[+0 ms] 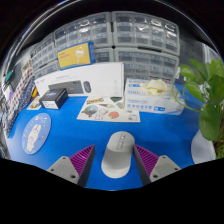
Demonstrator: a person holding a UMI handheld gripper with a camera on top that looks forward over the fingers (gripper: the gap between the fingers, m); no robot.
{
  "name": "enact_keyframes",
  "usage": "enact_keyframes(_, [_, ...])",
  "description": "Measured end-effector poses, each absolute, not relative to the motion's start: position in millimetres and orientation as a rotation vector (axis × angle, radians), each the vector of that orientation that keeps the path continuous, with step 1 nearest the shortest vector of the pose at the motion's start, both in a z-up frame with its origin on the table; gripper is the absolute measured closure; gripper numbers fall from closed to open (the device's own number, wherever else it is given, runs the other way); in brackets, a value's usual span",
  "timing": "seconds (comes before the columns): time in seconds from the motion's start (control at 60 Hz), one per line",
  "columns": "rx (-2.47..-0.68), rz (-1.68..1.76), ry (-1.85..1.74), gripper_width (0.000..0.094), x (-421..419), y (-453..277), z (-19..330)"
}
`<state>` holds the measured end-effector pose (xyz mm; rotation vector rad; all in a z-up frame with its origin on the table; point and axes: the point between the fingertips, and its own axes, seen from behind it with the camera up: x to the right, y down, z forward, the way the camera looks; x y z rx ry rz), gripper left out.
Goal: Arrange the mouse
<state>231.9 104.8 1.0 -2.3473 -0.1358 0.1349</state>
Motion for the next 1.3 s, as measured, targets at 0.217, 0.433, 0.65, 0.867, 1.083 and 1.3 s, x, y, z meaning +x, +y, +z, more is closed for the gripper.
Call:
enact_keyframes(0.217, [-2.353,0.066,-0.119,0.0311,235,116,-9])
enact_keyframes(0.433, [-2.324,0.04,-0.109,0.0469,234,119,-8])
enact_keyframes(0.65, [-2.38,-0.008,-0.078,0.0567,234,116,-8])
enact_keyframes(0.867, [-2.263,-0.092,0.101,0.0569,227,126,80])
enact_keyframes(1.083, [-2.065,-0.123,0.113,0.0566,135,136,213])
enact_keyframes(1.3, [-2.081,-0.06,-0.038,0.0568,-9,144,198])
